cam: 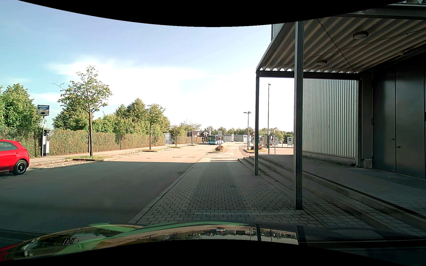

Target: Follow the waypoints while adhering to traffic rules and regulations

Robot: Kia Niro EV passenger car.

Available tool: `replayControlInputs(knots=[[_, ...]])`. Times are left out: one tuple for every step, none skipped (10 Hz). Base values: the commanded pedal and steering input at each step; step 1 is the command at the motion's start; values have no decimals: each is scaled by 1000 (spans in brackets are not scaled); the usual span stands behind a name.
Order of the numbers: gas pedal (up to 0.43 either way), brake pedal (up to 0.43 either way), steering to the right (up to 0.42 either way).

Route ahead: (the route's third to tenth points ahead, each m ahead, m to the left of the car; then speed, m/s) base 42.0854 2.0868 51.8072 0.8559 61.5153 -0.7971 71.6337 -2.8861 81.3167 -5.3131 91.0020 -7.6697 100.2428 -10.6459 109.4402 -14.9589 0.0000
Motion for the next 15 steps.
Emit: replayControlInputs(knots=[[0,232,-67],[0,232,-68],[0,226,-68],[0,226,-68],[0,226,-67],[0,232,-68],[0,226,-68],[0,232,-67],[0,226,-68],[0,226,-68],[0,232,-67],[0,226,-68],[0,232,-68],[0,226,-68],[0,226,-67]])
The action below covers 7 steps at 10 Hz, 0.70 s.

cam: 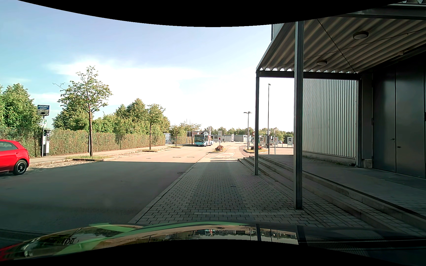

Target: Follow the waypoints while adhering to traffic rules and regulations

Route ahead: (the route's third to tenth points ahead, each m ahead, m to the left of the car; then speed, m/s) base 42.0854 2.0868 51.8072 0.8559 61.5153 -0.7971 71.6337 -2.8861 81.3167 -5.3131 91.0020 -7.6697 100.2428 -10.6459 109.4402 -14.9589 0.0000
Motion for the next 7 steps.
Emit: replayControlInputs(knots=[[0,232,-68],[0,226,-68],[0,226,-67],[0,226,-67],[0,226,-68],[0,226,-68],[0,226,-68]])
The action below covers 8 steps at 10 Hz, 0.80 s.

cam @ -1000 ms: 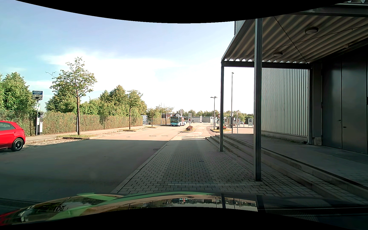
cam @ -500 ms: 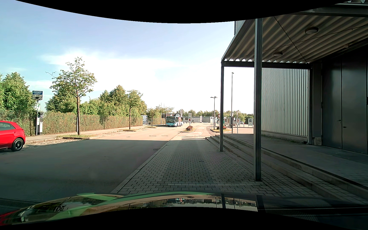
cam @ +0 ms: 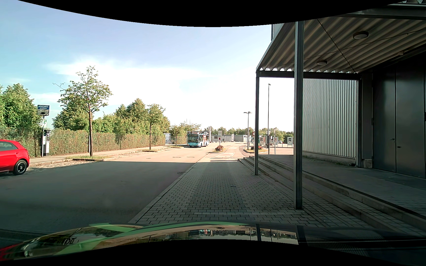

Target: Follow the waypoints while adhering to traffic rules and regulations

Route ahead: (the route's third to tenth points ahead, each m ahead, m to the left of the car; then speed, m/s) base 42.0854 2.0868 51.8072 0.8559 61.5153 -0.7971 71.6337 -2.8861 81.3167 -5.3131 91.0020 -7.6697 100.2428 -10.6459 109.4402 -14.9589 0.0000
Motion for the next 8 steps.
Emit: replayControlInputs(knots=[[0,226,-67],[0,226,-67],[0,226,-68],[0,232,-67],[0,226,-67],[0,232,-68],[0,226,-68],[0,232,-68]])
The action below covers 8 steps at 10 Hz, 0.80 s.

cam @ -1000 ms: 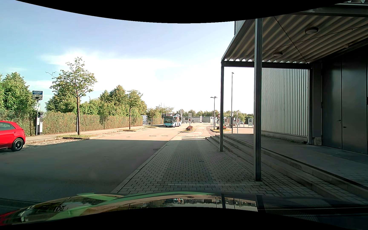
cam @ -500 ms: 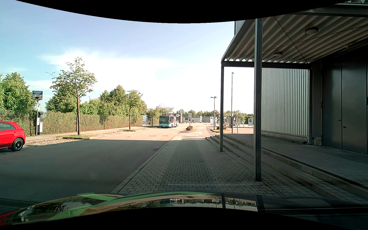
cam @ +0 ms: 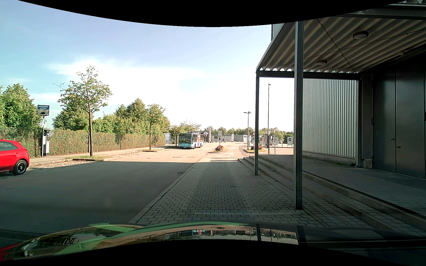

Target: Follow the waypoints while adhering to traffic rules and regulations

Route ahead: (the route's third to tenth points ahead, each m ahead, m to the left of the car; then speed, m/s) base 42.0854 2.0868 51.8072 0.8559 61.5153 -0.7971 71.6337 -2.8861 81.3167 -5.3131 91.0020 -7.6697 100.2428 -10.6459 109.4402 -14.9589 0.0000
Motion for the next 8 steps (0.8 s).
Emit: replayControlInputs(knots=[[0,232,-68],[0,232,-67],[0,232,-68],[0,232,-67],[0,232,-67],[0,232,-68],[0,232,-68],[0,232,-67]])
